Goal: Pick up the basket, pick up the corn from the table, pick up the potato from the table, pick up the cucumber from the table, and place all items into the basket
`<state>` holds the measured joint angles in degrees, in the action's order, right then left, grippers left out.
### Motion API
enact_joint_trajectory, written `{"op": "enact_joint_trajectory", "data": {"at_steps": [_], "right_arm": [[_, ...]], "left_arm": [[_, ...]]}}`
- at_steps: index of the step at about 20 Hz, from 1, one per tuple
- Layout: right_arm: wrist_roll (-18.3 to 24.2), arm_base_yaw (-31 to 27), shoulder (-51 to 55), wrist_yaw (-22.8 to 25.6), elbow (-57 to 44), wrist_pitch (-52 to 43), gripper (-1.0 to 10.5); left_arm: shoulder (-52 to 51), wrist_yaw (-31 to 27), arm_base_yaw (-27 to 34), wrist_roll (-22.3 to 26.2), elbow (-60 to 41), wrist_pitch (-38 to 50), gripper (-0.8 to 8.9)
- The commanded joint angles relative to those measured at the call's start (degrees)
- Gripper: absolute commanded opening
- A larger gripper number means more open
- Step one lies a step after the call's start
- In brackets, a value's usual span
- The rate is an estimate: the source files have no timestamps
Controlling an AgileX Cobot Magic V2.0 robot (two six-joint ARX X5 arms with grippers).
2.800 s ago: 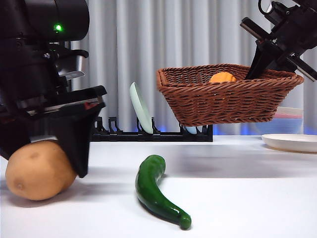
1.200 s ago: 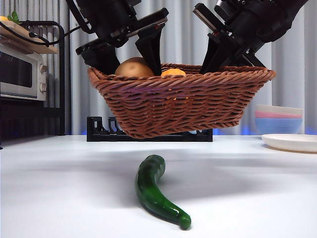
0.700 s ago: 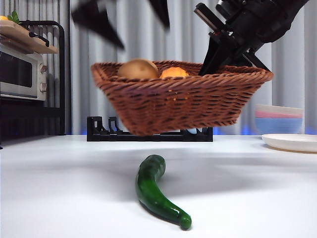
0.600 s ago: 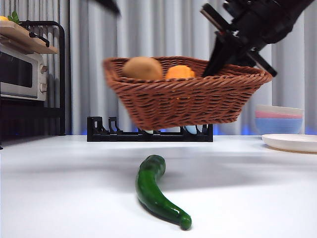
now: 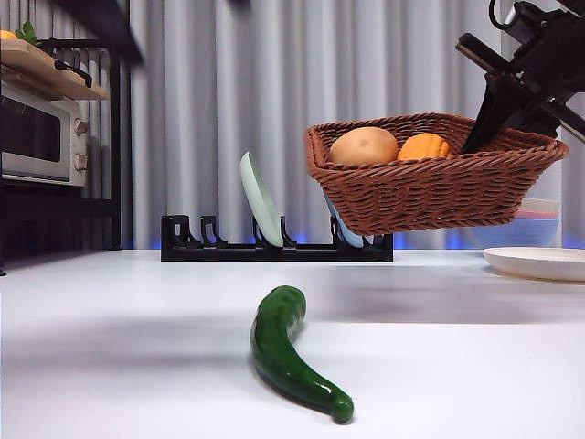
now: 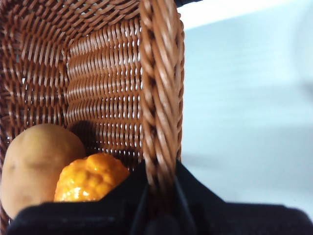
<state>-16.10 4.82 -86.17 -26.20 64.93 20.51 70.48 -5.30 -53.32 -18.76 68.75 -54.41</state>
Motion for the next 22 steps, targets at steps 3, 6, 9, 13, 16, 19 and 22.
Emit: {"op": "enact_joint_trajectory", "data": {"at_steps": [3,6,9,13,16,19,22], "right_arm": [[-1.0,0.1,0.0,-0.9,0.4,-1.0,-0.1],[-1.0,0.1,0.0,-0.9,0.4,-1.0,-0.1],[-1.0,0.1,0.0,-0.9,0.4,-1.0,-0.1],[-1.0,0.1,0.0,-0.9,0.4,-0.7,-0.1],[-1.0,0.1,0.0,-0.9,0.4,-0.6,-0.1],[-1.0,0.1,0.0,-0.9,0.4,-0.5,-0.1],[-1.0,0.1,0.0,-0.9,0.4,-0.4,-0.1]], "left_arm": [[5.1,-0.5,0.8,-10.0,-13.1,18.0,5.87],[11.5,0.4,2.1,-9.6,-13.4,22.2,5.87],[17.9,3.0,2.8,-9.7,-13.4,28.9,5.83],[23.2,3.8,3.4,-8.1,-13.4,31.9,5.3],[24.9,3.8,3.6,-8.0,-13.4,32.5,5.17],[26.5,3.9,3.6,-5.5,-13.4,32.2,1.96],[26.9,3.9,3.5,-3.0,-13.4,31.7,-0.08]]}}
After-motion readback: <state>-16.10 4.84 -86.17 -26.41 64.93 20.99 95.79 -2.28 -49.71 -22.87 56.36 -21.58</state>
